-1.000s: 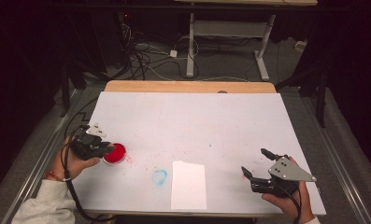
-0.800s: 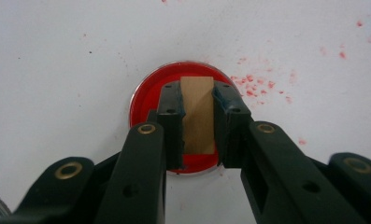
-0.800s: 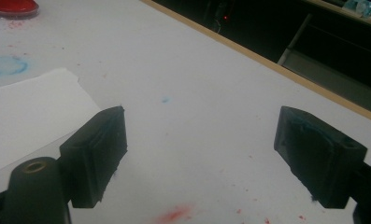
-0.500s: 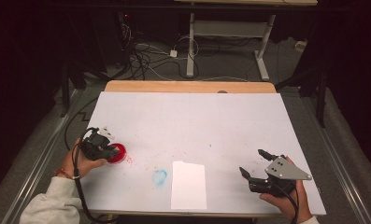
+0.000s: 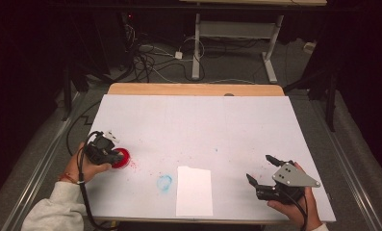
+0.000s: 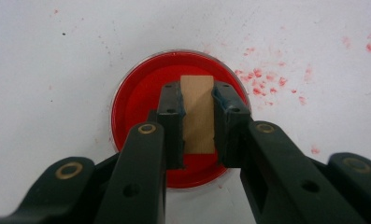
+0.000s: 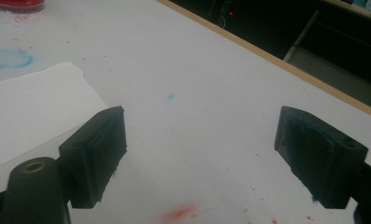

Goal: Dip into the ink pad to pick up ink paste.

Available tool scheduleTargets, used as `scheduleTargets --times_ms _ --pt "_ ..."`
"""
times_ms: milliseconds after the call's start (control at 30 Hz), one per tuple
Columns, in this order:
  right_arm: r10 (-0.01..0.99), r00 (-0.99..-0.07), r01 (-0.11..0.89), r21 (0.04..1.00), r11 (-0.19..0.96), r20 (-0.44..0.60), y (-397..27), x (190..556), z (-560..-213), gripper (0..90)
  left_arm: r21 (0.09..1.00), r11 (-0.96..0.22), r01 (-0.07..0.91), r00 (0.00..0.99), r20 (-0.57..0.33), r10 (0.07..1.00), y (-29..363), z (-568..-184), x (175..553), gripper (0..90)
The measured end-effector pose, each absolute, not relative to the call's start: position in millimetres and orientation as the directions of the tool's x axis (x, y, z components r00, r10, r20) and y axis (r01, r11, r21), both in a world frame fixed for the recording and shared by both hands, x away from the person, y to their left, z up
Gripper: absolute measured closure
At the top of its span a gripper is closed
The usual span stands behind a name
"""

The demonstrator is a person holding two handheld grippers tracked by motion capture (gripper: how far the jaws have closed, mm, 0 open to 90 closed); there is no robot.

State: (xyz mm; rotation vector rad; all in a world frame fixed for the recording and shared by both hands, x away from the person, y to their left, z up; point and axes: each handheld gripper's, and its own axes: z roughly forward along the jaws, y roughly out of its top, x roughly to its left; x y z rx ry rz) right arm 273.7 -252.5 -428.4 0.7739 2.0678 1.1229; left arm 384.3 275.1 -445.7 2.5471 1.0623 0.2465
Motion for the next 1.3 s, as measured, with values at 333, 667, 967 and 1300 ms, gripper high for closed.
scheduleTargets --times_ms 333,667,967,1300 --pt "0.732 -0.628 0.179 0.866 0.467 -0.265 -251.4 273.5 -427.5 17.4 0.372 -0.651 0.662 0.689 0.04 0.723 269.5 -445.1 384.4 74.0" --pt "0.732 -0.63 0.187 0.865 0.466 -0.258 -250.9 274.2 -427.6 17.8 0.392 -0.637 0.664 0.689 0.011 0.725 274.0 -446.1 385.6 74.0" --pt "0.735 -0.628 0.182 0.87 0.459 -0.257 -252.0 273.4 -425.6 18.8 0.477 -0.598 0.644 0.672 0.021 0.74 278.7 -425.8 379.3 74.0" --pt "0.734 -0.627 0.185 0.865 0.466 -0.261 -253.1 271.3 -425.9 18.8 0.543 -0.607 0.58 0.687 0.075 0.723 280.3 -394.0 360.8 73.9"
